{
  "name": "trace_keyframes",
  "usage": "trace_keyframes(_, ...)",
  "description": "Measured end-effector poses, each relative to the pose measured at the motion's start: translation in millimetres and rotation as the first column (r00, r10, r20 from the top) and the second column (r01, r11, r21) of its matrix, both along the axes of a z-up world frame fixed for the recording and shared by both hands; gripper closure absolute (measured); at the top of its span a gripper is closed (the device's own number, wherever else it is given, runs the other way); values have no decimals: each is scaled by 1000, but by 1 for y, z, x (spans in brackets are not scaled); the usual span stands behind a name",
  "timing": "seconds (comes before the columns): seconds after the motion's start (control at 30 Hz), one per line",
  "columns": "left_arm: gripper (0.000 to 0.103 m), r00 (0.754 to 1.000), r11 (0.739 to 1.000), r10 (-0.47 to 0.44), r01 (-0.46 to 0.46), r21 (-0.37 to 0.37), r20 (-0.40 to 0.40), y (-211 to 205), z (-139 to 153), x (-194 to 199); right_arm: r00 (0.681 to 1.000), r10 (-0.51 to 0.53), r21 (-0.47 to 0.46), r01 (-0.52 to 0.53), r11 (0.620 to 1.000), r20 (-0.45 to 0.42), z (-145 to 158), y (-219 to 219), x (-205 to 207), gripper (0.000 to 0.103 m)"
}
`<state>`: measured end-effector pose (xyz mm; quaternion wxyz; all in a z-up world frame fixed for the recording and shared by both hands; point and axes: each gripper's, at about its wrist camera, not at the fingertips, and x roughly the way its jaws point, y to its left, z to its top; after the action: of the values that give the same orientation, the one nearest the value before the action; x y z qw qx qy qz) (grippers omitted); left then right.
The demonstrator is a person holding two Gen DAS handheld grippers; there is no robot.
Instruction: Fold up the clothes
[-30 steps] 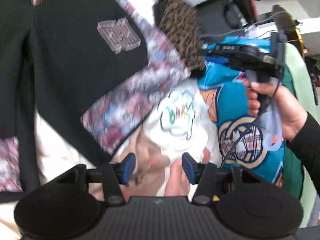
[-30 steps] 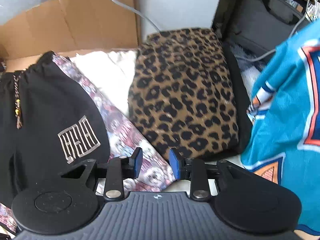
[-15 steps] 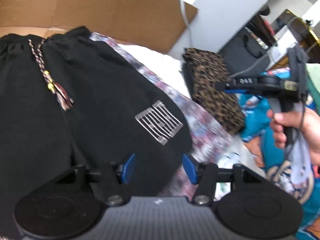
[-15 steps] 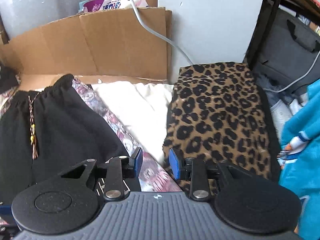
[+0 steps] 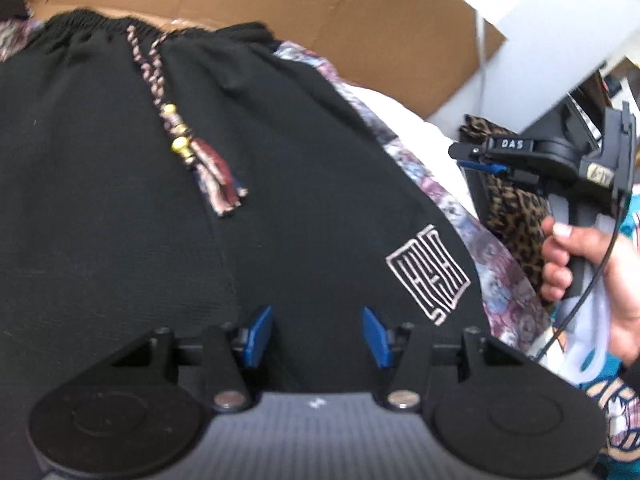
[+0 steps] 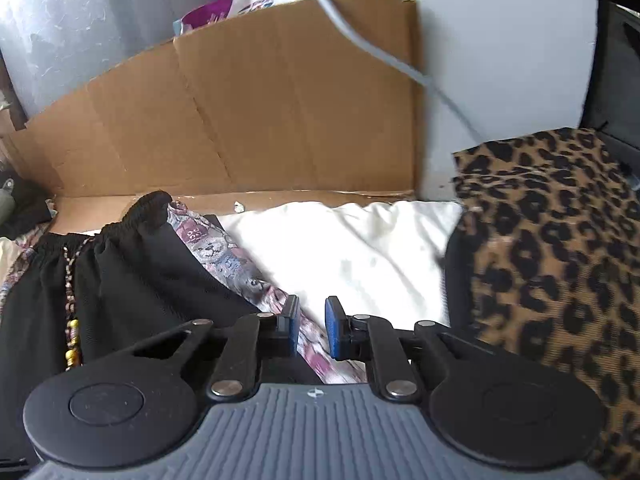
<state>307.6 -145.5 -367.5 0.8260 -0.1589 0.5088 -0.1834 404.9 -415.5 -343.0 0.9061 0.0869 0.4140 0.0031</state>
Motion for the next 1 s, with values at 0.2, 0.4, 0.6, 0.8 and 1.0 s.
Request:
trace_keyframes(0.2, 51, 1000, 1000, 10, -10, -18, -2, 4, -8, 2, 999, -26, 7, 27, 1000, -25, -34, 16, 11, 83)
trace_keyframes(0.4, 52, 999, 998, 31, -32, -52, -25, 10, -12, 3, 999, -29, 54, 31, 998, -38, -52, 20, -4, 83)
trace_keyframes(0.6, 53, 998, 995, 47, -51, -82, -45, 20, -10, 5, 997, -12, 76, 18, 997, -70, -53, 25, -11, 83)
trace_keyframes(0.8, 57, 996, 993, 83, -86, -87, -29, 32, -5, 5, 999, -24, 51, 26, 998, -36, -35, 24, -2, 82)
trace_keyframes(1.0, 61, 995, 991, 88, -93, -93, -55, 36, -12, 8, 998, -32, -30, 30, 999, -61, -37, 11, 28, 82)
